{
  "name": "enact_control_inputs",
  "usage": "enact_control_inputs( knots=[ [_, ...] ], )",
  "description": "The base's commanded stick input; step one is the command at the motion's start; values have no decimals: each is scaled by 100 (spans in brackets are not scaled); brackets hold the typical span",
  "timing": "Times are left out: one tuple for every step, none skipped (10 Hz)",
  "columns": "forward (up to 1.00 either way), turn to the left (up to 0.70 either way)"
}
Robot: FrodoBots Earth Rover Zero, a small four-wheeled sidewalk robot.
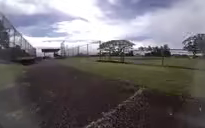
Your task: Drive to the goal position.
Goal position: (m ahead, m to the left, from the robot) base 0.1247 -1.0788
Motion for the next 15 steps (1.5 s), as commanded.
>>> enact_control_inputs(
  knots=[
    [50,50],
    [50,50],
    [50,50],
    [50,50],
    [50,50],
    [50,50],
    [50,50],
    [50,50],
    [50,50],
    [50,50],
    [50,50],
    [50,50],
    [50,50],
    [50,50],
    [50,50]
  ],
)
